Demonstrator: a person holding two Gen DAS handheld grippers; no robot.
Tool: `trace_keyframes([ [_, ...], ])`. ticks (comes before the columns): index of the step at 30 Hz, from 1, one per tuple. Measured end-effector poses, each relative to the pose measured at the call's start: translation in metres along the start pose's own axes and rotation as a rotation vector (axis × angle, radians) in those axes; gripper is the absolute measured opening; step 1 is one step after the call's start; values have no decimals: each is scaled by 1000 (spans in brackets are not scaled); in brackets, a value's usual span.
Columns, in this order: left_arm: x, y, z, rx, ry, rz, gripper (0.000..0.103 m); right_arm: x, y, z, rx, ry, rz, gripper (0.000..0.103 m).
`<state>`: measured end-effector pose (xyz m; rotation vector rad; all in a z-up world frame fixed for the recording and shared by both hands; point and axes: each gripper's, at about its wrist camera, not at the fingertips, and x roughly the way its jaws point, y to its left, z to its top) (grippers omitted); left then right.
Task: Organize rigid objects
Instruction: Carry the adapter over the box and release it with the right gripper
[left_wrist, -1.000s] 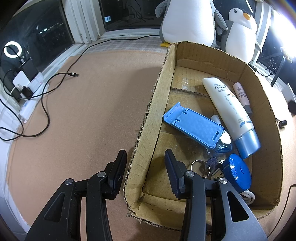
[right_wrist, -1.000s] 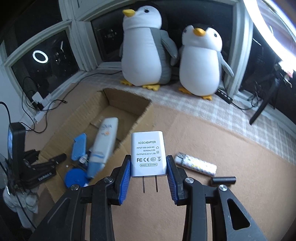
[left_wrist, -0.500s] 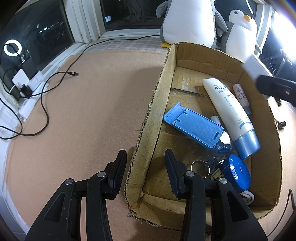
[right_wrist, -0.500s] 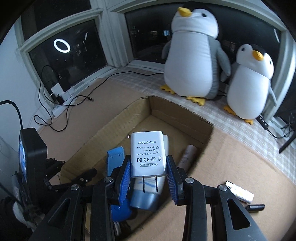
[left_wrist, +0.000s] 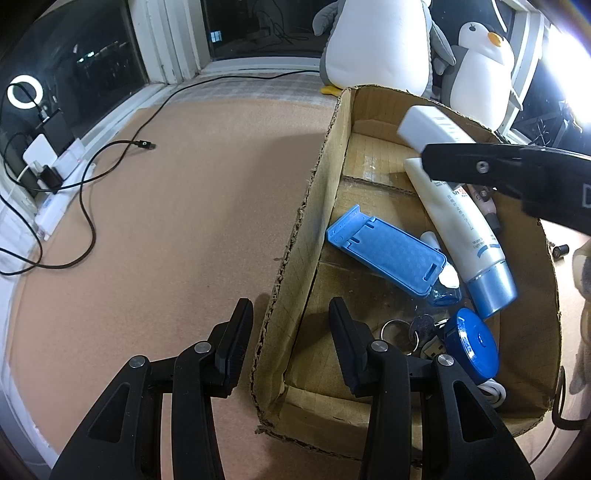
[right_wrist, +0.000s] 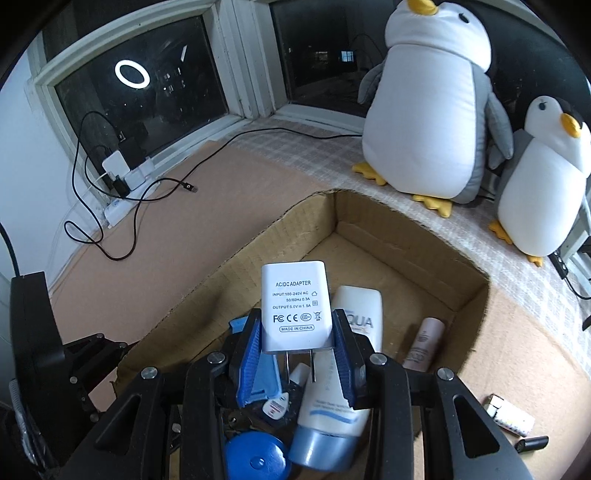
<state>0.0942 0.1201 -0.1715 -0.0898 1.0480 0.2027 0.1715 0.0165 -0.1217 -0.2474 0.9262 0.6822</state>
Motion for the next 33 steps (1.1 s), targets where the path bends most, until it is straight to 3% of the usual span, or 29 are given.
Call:
trace_keyframes([
  [11,0,0,0,1,0,1,42,6,10,4,-19,-1,1,34],
  [15,0,0,0,1,0,2,42,2,9,4,-19,-19,-13,55],
  [21,0,0,-1,1,-1,2,42,-5,6,5,-12,-37,-36,64],
  [33,0,0,-1,5,1,8,42,-21,-5,-2,4,-53,-58,65],
])
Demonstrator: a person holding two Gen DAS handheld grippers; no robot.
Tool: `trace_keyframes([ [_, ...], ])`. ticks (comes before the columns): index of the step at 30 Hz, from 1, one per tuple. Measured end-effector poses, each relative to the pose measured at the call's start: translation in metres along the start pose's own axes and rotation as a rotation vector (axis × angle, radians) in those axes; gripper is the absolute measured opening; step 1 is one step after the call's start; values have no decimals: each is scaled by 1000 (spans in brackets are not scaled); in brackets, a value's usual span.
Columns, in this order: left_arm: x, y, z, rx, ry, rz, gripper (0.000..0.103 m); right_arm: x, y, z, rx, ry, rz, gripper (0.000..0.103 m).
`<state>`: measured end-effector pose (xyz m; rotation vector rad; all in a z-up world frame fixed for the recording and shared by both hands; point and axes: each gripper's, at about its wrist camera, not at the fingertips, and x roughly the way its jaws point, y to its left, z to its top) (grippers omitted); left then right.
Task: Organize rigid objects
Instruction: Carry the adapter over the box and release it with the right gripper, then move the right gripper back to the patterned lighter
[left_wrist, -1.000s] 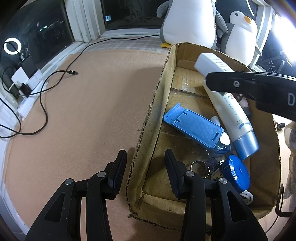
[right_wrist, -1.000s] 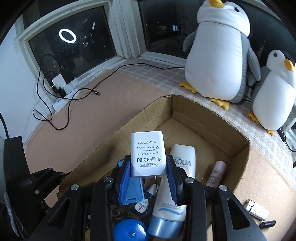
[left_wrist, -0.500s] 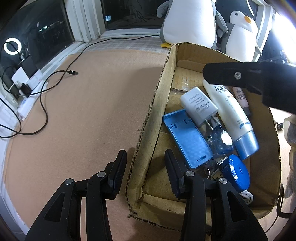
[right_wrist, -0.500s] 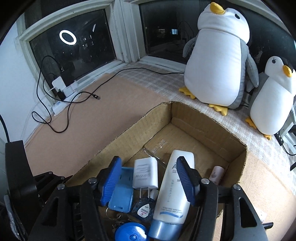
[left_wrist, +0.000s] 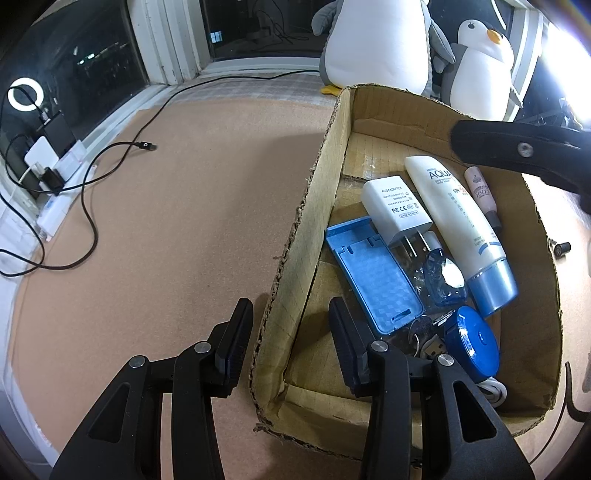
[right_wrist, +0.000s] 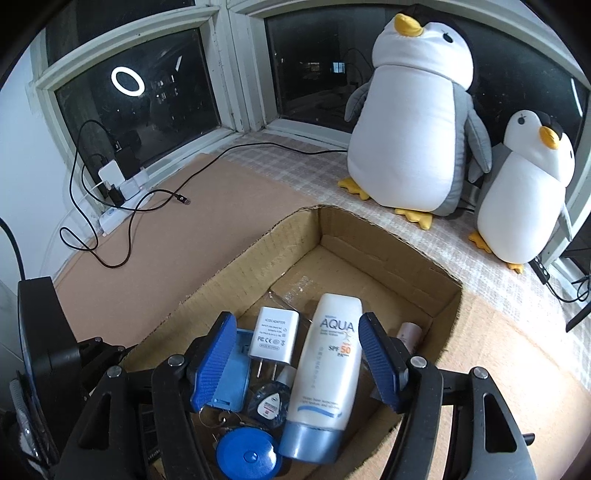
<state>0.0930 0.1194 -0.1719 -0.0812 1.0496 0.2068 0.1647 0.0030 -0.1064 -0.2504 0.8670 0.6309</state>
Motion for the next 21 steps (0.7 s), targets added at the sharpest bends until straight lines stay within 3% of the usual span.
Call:
trace_keyframes([
  [12,-1,-3,2,13,3,18,42,-37,-28,-23,26,-33,-48,65],
  [21,0,-3,3,19,5,24,42,-65,-79,-57,121,-54,-82,65],
])
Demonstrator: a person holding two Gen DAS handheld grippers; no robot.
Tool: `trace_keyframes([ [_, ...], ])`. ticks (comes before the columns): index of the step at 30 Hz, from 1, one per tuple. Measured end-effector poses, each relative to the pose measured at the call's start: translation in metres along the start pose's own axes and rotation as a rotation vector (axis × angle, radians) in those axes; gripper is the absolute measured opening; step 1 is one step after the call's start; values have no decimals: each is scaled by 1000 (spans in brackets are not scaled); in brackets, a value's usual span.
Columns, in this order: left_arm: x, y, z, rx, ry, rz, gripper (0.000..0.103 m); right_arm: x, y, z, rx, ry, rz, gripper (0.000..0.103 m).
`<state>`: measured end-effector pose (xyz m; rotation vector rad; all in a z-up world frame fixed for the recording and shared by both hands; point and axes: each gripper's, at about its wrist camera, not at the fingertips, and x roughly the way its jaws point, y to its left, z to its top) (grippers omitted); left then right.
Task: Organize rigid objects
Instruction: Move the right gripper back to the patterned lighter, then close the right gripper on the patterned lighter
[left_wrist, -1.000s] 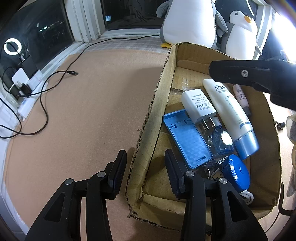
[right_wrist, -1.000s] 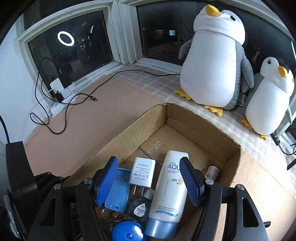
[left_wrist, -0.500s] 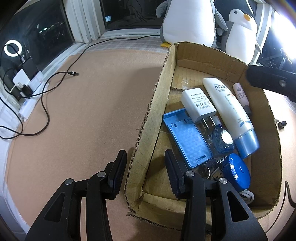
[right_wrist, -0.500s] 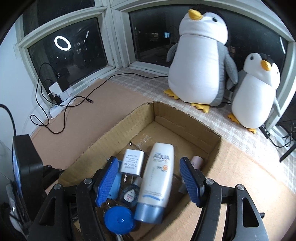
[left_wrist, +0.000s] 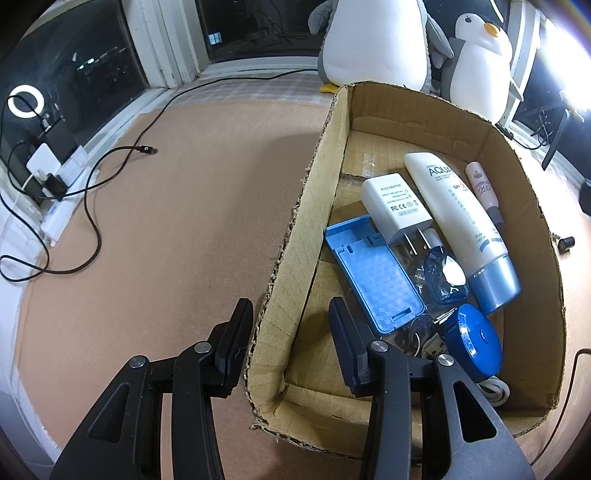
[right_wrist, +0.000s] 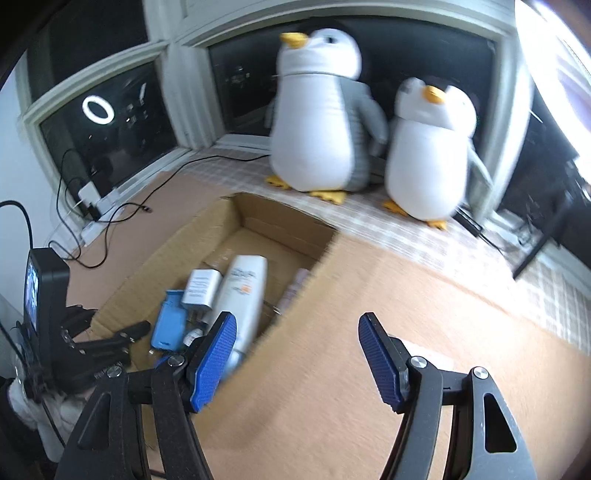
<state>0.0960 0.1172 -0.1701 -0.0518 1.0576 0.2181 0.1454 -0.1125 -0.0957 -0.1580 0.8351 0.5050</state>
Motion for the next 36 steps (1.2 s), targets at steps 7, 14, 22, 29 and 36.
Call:
trace_keyframes([
  [7,0,-2,0,5,1,6,42,-7,-58,-28,63,27,-56,65],
  [14,0,-3,0,8,2,11,42,4,-95,-39,77,79,-82,65],
  [22,-1,-3,0,5,3,10,42,37,-93,-37,-29,147,-117,65],
  [29,-1,-2,0,4,4,9,42,65,-90,-32,-89,195,-142,65],
  [36,-1,-2,-1,2,4,8,42,80,-98,-28,-56,218,-107,50],
])
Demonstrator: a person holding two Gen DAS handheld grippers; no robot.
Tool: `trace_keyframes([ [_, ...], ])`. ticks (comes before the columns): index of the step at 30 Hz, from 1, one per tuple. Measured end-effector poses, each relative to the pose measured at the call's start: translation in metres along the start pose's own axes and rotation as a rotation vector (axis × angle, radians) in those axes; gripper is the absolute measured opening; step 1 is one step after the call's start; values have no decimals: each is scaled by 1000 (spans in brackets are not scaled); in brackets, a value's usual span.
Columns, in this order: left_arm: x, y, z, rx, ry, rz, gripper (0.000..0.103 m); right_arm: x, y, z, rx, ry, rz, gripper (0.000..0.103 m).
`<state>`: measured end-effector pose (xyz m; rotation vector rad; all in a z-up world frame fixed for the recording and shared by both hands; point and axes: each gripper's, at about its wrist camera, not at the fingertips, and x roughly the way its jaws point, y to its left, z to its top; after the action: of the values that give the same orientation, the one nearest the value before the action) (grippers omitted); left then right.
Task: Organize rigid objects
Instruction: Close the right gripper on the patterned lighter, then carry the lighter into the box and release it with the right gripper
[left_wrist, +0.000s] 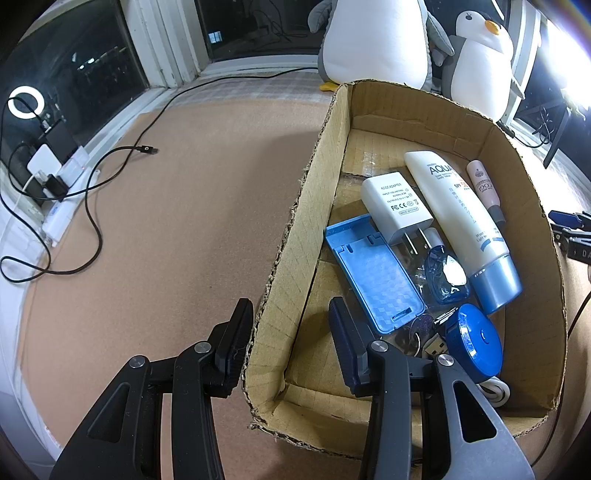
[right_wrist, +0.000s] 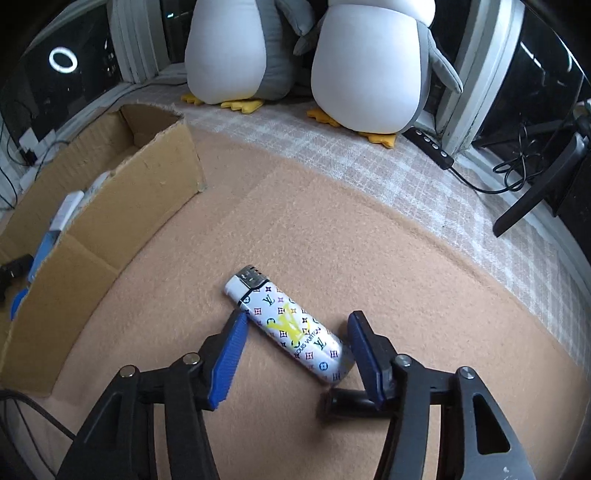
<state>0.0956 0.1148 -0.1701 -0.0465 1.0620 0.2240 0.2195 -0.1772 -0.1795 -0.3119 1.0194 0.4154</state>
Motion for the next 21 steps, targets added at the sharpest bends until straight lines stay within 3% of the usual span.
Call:
trace_keyframes([
  [2,0,0,0,0,0,0,42,1,-2,1,20,-1,10,47],
  [7,0,0,0,0,0,0,42,0,2,3,31,3,19,27],
  [10,0,0,0,0,0,0,42,0,3,3,45,4,21,22],
  [21,0,1,-1,-3,-1,-4,42,-7,10,-7,133,-23,43,21],
])
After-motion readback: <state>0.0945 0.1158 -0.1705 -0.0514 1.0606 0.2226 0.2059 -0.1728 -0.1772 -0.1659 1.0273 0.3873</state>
